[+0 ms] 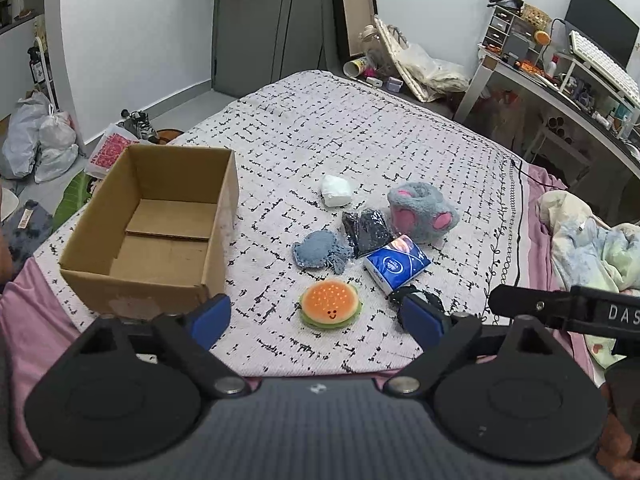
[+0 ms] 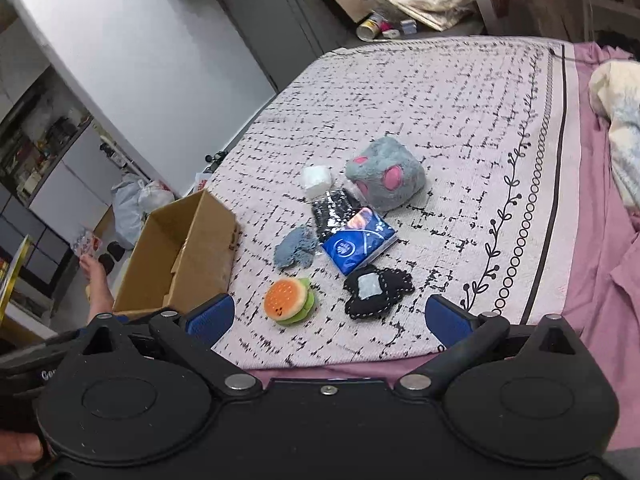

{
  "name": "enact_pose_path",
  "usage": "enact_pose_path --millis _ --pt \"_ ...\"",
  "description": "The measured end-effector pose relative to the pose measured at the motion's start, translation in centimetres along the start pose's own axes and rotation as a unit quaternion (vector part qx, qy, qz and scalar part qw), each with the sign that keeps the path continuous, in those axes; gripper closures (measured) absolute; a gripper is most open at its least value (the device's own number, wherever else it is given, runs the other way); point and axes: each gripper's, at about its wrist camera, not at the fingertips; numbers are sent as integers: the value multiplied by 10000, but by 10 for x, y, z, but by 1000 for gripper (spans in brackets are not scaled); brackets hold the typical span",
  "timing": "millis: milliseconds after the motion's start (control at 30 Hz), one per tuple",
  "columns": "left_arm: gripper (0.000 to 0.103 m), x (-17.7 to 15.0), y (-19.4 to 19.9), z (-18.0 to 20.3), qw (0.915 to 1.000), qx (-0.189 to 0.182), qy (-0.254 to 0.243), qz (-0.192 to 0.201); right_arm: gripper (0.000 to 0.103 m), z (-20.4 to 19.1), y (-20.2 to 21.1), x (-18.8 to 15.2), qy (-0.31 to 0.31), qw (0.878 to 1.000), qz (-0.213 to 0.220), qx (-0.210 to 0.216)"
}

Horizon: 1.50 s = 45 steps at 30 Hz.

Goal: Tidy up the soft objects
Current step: 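Grasp the orange burger plush with the left tool while the right tool grasps the black sequined pouch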

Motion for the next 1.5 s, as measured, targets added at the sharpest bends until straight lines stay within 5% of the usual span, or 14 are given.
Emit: enact_pose_path --millis 333,1067,1367,1500 --pt "18 2 -46 4 9995 -43 120 -301 6 35 -40 4 -652 9976 -184 121" --pt "20 1 -137 11 9957 -77 3 -918 26 59 -104 2 -789 9940 -738 189" --pt "45 -1 -168 9 9909 -134 -105 -1338 31 57 -124 4 -465 9949 -878 173" --pt "49 -2 -168 4 9910 -211 -39 -1324 36 52 -129 4 -254 9955 -891 174"
Point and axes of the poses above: each gripper's, at about its wrist camera, not at the fingertips, and y roughly against the way its jaws point, z to its right, x to its top
